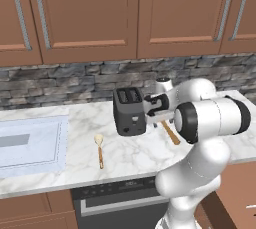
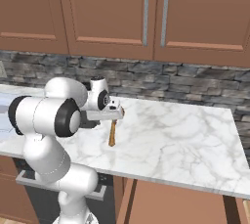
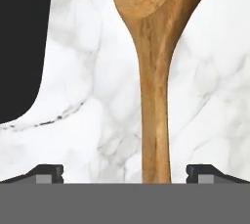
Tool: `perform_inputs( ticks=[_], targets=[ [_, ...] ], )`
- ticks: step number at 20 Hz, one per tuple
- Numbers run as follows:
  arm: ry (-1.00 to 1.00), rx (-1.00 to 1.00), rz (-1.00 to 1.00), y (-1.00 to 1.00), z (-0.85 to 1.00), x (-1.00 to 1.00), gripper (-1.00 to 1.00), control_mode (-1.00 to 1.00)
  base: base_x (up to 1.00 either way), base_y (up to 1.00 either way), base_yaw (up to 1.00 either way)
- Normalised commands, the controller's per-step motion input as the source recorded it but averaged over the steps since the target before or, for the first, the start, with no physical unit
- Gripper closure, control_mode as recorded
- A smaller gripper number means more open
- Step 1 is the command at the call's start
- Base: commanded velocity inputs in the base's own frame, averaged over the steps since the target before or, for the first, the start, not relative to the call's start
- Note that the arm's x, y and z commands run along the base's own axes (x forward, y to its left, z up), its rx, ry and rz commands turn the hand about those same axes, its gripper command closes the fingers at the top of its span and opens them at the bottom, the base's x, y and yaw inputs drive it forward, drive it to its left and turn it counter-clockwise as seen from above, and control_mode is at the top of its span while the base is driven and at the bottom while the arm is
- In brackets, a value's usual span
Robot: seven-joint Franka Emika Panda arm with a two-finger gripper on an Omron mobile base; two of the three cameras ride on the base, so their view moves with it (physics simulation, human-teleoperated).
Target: Organize the utensils by type. Pick up the wooden spoons from the counter and place them in the open cabinet. Then pick up the metallic utensils from the counter and place them in the open drawer.
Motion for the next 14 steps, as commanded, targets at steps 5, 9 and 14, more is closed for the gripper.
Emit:
perform_inputs(
  ticks=[5, 9, 14],
  targets=[
    [0.0, 0.0, 0.0, -0.09, -0.45, 0.23, -1.0, -1.0, 0.0, 0.0, 0.0],
    [0.0, 0.0, 0.0, -0.15, -0.36, 0.22, -1.0, -1.0, 0.0, 0.0, 0.0],
    [0.0, 0.0, 0.0, -0.12, -0.24, 0.14, -1.0, -1.0, 0.0, 0.0, 0.0]
  ],
)
